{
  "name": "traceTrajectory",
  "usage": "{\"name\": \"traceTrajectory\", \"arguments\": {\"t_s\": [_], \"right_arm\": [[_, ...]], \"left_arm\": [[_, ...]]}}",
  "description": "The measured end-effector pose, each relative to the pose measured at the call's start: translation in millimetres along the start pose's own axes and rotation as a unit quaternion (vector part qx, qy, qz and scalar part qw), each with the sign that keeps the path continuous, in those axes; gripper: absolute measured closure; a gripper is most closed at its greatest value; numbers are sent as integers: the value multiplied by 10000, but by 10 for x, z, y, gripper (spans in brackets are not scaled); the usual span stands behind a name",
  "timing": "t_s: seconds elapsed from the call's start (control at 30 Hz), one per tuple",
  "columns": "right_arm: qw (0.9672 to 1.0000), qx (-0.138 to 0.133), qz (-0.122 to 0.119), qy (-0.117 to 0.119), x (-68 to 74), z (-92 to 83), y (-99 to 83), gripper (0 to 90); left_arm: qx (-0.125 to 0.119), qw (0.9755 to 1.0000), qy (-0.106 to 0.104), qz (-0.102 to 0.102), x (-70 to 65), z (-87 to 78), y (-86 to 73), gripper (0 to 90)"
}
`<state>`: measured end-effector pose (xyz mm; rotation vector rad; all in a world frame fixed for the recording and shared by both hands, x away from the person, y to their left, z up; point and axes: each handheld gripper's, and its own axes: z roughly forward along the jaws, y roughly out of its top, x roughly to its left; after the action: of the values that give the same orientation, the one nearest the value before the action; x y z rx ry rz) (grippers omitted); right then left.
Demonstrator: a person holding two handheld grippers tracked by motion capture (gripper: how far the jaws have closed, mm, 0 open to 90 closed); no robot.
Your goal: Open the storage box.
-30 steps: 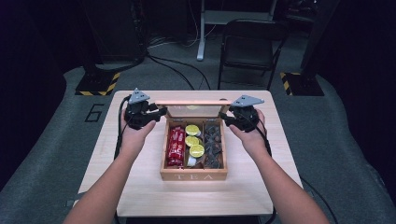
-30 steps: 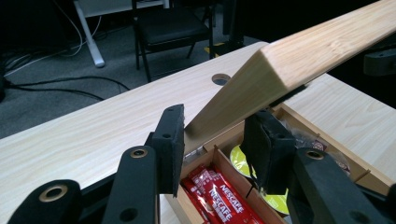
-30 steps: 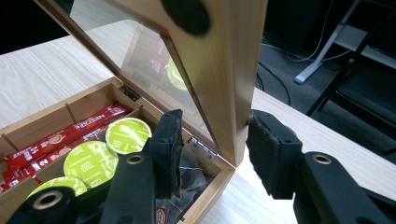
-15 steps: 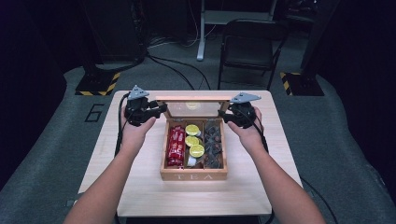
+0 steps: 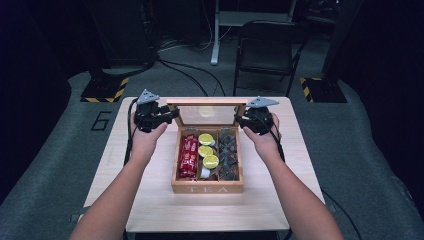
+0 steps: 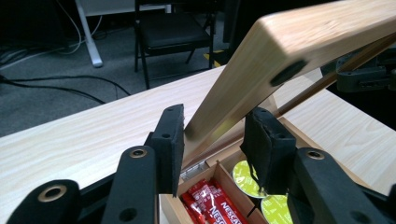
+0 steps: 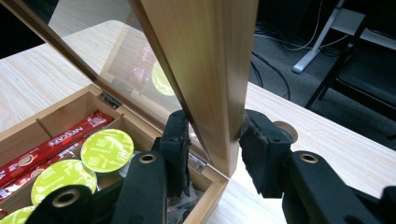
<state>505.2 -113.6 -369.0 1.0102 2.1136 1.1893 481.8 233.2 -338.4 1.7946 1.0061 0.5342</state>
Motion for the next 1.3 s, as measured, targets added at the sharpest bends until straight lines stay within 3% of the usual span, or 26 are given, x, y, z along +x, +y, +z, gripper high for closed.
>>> {"name": "traceTrajectory", "arguments": {"t_s": [0.27, 0.63, 1.3], "right_arm": [[10000, -5, 30, -55, -6, 42, -13, 608], [9999, 93, 67, -113, -19, 156, -37, 598], [9994, 282, 72, -200, -39, 295, -84, 622]], "left_arm": [[148, 9996, 199, 106, 14, 113, -59, 607], [107, 9998, 126, 58, 74, 152, -30, 613], [121, 9996, 260, 23, 68, 185, 19, 622]]}}
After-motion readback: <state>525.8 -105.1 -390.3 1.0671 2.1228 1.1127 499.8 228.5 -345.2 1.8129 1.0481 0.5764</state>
